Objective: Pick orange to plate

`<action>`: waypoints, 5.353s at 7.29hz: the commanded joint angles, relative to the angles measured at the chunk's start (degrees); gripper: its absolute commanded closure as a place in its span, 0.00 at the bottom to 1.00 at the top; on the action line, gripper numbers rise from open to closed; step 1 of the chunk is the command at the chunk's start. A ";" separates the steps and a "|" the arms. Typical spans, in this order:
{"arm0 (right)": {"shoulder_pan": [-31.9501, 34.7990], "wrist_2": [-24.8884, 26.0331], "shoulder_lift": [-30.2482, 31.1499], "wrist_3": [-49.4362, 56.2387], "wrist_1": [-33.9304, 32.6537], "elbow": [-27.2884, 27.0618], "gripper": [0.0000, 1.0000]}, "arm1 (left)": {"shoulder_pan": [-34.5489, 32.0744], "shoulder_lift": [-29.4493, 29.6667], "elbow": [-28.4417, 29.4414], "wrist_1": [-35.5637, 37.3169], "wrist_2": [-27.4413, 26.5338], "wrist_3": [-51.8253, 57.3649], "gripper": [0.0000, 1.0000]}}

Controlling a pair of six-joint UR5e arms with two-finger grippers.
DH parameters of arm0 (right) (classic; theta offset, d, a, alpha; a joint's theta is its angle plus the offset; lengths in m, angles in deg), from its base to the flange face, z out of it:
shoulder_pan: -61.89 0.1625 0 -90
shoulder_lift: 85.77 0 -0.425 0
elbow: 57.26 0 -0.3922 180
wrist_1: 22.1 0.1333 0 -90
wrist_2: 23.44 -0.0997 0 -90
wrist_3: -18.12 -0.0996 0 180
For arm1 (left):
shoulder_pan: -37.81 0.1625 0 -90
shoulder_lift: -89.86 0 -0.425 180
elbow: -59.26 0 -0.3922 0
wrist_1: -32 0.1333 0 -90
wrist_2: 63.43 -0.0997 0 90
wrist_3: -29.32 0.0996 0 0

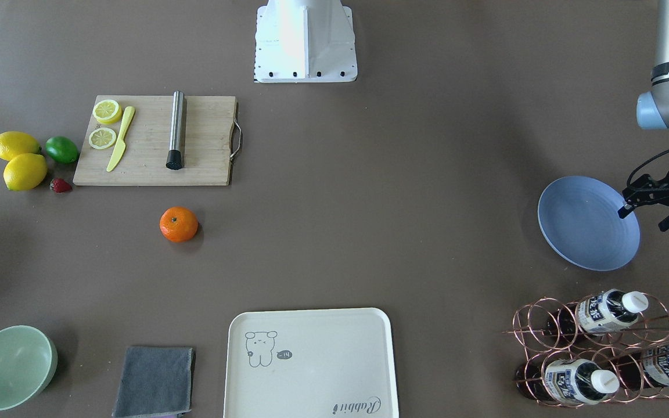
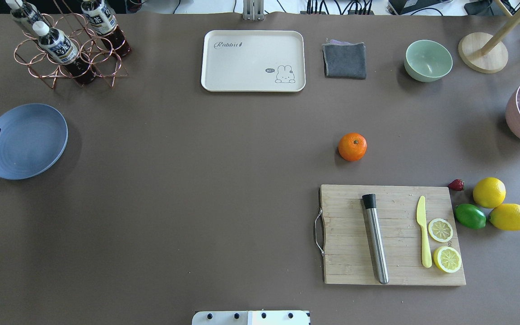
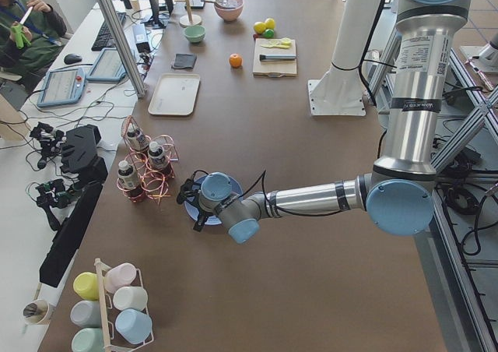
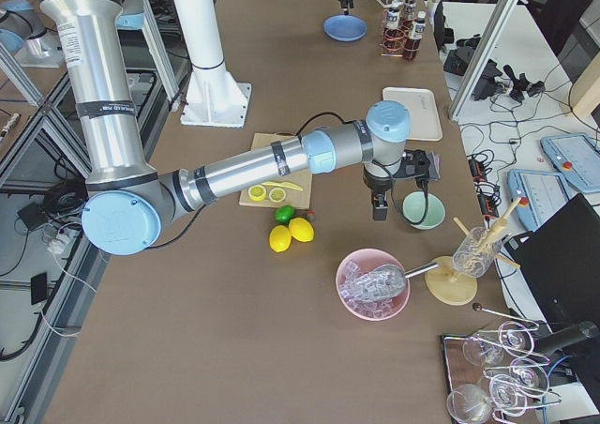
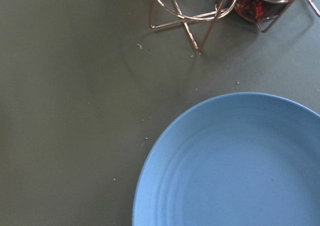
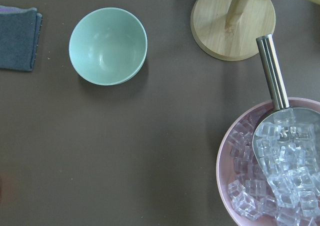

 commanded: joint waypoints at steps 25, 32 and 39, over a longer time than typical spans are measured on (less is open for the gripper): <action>-11.16 5.81 -9.34 -24.47 -0.08 -2.57 0.00 | 3.22 5.26 -18.93 9.63 8.80 -27.79 1.00; -25.76 14.78 -14.28 -41.56 1.23 -2.92 0.00 | 32.05 19.05 -28.26 22.87 -21.77 -50.06 1.00; -33.25 18.04 -13.14 -50.53 9.86 0.33 0.00 | 48.24 23.46 -26.52 30.90 -41.03 -51.92 1.00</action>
